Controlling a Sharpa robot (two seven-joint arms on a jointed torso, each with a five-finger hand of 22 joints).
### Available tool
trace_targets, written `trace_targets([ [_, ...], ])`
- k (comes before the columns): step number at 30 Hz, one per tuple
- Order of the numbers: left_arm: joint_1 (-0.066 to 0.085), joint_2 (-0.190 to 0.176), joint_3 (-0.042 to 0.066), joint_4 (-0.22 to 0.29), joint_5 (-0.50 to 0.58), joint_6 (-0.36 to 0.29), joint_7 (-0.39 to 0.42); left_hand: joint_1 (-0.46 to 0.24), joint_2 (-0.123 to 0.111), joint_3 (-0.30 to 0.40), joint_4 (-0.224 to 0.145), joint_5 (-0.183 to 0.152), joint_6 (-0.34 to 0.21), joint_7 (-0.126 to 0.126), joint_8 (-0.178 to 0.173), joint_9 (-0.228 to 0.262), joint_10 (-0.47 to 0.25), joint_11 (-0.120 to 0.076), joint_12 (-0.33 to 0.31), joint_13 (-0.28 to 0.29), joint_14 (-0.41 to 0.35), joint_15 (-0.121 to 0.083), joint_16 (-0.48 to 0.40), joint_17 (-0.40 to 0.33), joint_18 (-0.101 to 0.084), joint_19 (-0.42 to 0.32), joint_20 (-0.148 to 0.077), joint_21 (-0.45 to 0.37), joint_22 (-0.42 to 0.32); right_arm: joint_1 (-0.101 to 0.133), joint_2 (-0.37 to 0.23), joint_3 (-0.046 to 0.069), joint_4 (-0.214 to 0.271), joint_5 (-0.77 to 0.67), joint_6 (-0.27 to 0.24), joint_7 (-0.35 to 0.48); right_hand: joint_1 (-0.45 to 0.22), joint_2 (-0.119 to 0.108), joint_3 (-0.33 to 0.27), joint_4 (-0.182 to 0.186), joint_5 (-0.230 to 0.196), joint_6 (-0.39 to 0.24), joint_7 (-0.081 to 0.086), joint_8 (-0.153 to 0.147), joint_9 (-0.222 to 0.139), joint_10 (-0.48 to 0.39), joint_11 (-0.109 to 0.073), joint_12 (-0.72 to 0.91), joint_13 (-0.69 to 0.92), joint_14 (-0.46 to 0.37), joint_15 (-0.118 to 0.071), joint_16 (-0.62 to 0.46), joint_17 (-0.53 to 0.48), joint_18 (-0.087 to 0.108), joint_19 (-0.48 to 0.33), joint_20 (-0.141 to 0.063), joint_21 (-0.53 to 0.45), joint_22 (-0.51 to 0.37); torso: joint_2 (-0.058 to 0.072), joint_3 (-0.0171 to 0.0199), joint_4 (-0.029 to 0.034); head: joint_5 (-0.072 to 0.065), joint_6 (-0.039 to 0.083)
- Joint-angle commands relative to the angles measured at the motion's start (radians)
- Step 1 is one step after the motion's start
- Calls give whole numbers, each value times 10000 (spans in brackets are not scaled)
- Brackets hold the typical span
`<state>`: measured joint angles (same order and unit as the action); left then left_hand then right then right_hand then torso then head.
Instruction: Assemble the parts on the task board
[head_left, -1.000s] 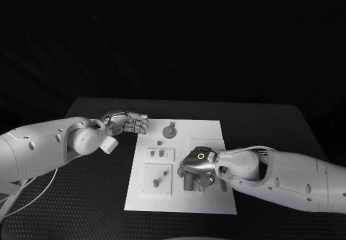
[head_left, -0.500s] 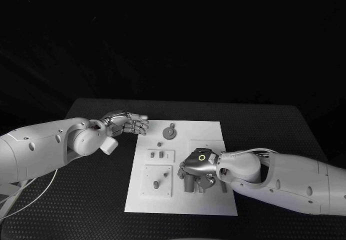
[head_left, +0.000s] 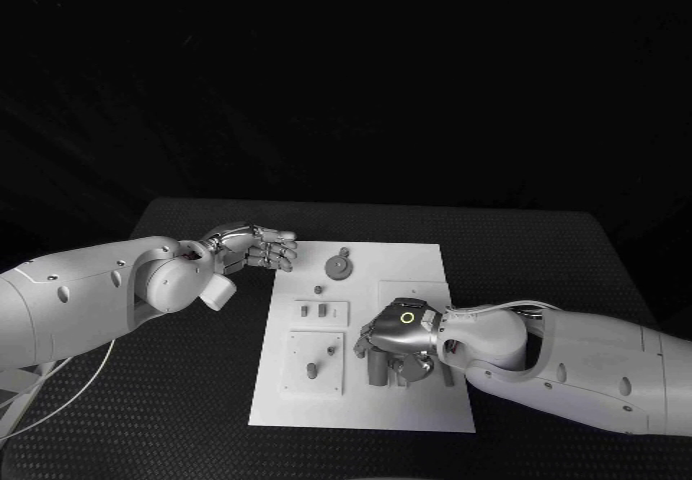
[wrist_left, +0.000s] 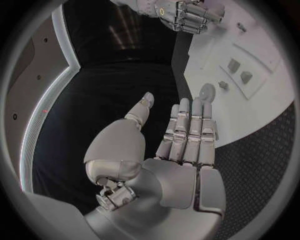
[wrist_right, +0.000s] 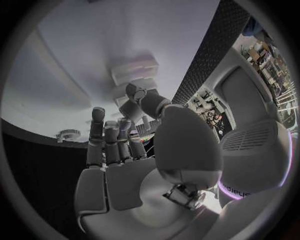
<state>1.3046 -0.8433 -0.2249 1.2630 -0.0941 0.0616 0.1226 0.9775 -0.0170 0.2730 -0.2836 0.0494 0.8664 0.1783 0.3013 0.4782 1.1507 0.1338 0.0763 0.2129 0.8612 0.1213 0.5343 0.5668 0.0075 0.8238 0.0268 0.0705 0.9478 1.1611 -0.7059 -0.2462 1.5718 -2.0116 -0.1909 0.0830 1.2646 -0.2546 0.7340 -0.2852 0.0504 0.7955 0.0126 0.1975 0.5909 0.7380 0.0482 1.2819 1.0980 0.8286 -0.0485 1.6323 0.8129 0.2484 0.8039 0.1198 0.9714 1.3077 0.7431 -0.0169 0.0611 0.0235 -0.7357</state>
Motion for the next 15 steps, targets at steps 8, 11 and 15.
trace_targets([
  [8,7,3,5,5,3,192,51,-83,-4,38,-42,-3,-79,-7,-48,-1,-25,-31,-2,17,13,17,-54,16,62,-19,-33,18,-9,29,-202,-10,249,-172,-256,47,3,-76,91,-22,-18,-43,39,9,-13,-84,-1,124,-31,-103,35,66,-31,134,-82,-13,-65,99,-2,-4,0,2,1],
  [11,7,2,5,-1,3,199,46,-83,-5,38,-43,-3,-79,-7,-48,-1,-24,-31,-2,17,14,17,-53,17,62,-19,-33,18,-8,82,-276,-10,324,-253,-277,14,3,-77,93,-23,-18,-39,46,16,-13,-85,0,135,-34,-104,37,75,-33,134,-77,-14,-60,101,1,-1,-13,-28,18],
  [15,7,3,5,-8,3,220,51,-82,-4,40,-44,-3,-77,-8,-46,0,-22,-32,0,18,15,16,-53,18,63,-18,-33,19,-8,106,-367,-10,385,-308,-334,-10,17,-71,105,-27,-18,-20,49,36,-12,-83,3,163,-40,-102,41,96,-36,134,-60,-18,-48,103,-4,-5,-6,-30,27],
])
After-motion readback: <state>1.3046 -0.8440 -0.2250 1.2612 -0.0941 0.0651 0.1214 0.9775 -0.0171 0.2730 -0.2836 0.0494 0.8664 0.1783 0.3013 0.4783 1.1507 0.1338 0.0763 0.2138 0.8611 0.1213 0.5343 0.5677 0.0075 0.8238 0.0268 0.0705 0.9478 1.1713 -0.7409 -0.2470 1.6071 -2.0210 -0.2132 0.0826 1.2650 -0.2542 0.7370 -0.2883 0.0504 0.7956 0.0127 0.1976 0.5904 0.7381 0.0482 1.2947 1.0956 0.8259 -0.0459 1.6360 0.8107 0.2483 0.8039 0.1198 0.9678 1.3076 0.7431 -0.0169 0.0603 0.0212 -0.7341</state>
